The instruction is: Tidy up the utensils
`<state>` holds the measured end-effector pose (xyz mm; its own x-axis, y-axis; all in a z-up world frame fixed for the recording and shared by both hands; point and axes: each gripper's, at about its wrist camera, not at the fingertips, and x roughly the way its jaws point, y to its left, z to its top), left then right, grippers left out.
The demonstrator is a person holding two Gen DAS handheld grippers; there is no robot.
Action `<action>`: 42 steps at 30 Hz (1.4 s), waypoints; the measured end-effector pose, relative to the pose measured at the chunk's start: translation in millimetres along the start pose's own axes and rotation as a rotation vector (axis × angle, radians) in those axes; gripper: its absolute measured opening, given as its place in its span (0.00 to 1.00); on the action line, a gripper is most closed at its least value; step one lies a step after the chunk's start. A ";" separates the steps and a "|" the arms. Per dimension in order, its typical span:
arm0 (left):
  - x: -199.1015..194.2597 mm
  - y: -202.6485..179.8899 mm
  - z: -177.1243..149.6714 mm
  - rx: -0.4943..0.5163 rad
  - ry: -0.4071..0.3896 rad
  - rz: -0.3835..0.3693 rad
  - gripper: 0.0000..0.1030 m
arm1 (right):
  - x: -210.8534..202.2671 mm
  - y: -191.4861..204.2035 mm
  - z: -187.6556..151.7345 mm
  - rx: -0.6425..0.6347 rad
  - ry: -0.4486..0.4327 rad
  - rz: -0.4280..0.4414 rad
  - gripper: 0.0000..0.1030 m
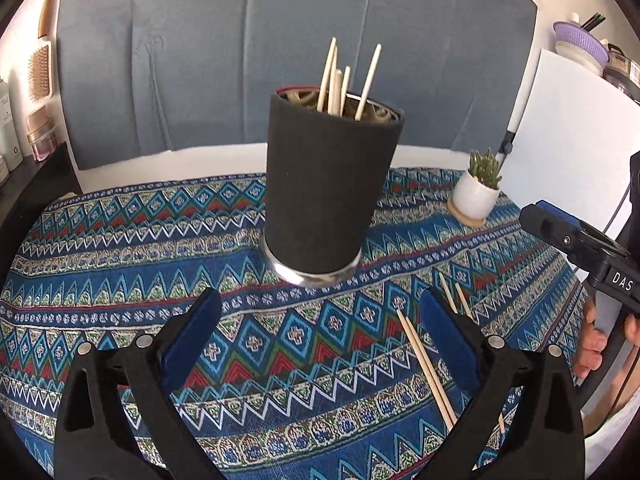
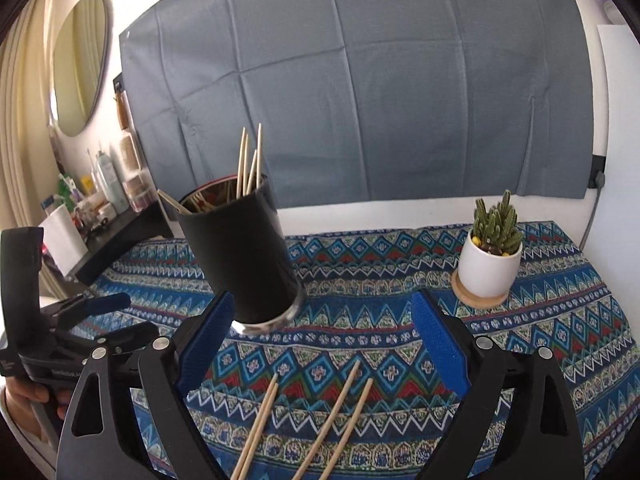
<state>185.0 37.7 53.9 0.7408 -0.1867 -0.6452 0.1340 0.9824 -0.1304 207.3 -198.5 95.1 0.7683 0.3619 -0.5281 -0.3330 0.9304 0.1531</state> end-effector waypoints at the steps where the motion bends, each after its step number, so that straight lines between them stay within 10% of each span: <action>1: 4.2 -3.7 -3.9 0.008 0.024 0.007 0.94 | 2.3 -1.0 -4.9 -0.007 0.027 -0.015 0.83; 18: 57.7 -41.1 -43.4 0.081 0.286 0.001 0.94 | 41.3 -23.8 -73.0 -0.057 0.436 -0.056 0.83; 42: 73.7 -58.9 -56.1 0.145 0.293 0.004 0.94 | 43.0 -23.7 -101.9 -0.094 0.397 -0.109 0.92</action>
<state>194.8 -34.5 -28.2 0.5233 -0.1572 -0.8375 0.2397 0.9703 -0.0324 192.4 -211.0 -16.3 0.5378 0.1945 -0.8203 -0.3243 0.9459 0.0117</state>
